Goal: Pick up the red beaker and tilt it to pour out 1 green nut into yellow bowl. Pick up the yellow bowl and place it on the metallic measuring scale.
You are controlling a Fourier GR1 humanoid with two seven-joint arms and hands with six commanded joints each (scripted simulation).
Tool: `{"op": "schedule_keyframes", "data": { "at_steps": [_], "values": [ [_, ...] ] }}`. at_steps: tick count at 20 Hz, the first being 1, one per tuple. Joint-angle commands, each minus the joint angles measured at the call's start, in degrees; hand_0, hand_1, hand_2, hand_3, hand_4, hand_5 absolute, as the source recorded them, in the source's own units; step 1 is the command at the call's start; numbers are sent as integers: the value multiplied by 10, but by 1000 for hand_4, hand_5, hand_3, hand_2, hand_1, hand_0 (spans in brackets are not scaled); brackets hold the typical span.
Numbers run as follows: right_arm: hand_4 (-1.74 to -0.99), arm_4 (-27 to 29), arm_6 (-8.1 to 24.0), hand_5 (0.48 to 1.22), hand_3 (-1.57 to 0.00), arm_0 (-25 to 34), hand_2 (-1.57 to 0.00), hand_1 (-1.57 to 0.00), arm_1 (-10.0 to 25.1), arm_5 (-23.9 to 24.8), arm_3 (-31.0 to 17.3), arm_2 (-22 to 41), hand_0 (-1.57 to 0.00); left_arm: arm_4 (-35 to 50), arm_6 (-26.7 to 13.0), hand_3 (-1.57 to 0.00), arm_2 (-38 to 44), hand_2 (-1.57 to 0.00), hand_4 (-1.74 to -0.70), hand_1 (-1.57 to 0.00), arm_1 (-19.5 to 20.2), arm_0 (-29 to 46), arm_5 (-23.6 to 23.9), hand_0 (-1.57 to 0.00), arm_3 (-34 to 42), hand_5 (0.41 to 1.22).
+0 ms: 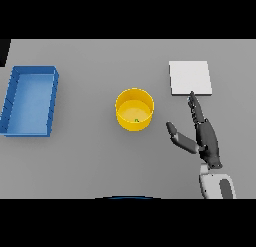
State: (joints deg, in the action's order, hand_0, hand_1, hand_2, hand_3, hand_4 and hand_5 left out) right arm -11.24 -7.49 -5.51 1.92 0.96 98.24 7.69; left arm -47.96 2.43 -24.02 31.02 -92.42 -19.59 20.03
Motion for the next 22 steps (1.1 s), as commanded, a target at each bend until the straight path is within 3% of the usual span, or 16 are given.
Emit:
{"op": "schedule_keyframes", "data": {
  "at_steps": [1,4,6,8,11,14,19,22],
  "values": [
    [-1121,-6,-2,588,1,4,1,1,3,4,0,0,1,29,-2,-1530,29,-1571,-1738,-1571,11,16,10,-1571,-11,1221],
    [-1127,-23,5,606,1,3,1,1,4,7,-5,9,1,113,-28,-1550,109,-1571,-1739,-1571,43,81,47,-1571,-23,1221],
    [-1132,-20,6,621,1,8,1,1,12,2,-4,6,1,147,-89,-1558,138,-1571,-1740,-1571,50,136,87,-1571,-16,1221],
    [-1142,-23,6,628,1,7,1,1,12,2,-7,8,1,182,-108,-1562,165,-1571,-1740,-1571,55,193,132,-1571,4,1221],
    [-1138,-18,12,648,1,13,1,1,14,-5,-1,9,1,241,-179,-1567,211,-1571,-1741,-1571,54,265,173,-1571,54,1221],
    [-1127,-13,3,664,1,10,1,1,11,-7,-10,9,1,291,-219,-1569,235,-1571,-1741,-1571,44,363,192,-1571,142,1221],
    [-1166,-17,-13,676,1,2,1,1,20,-7,-12,6,1,340,-250,-1570,248,-1571,-1741,-1571,23,531,232,-1571,297,1221],
    [-1171,-17,-16,677,1,-2,1,1,22,-8,-12,6,1,353,-276,-1571,245,-1571,-1741,-1571,3,582,253,-1571,357,1098]
  ]
}}
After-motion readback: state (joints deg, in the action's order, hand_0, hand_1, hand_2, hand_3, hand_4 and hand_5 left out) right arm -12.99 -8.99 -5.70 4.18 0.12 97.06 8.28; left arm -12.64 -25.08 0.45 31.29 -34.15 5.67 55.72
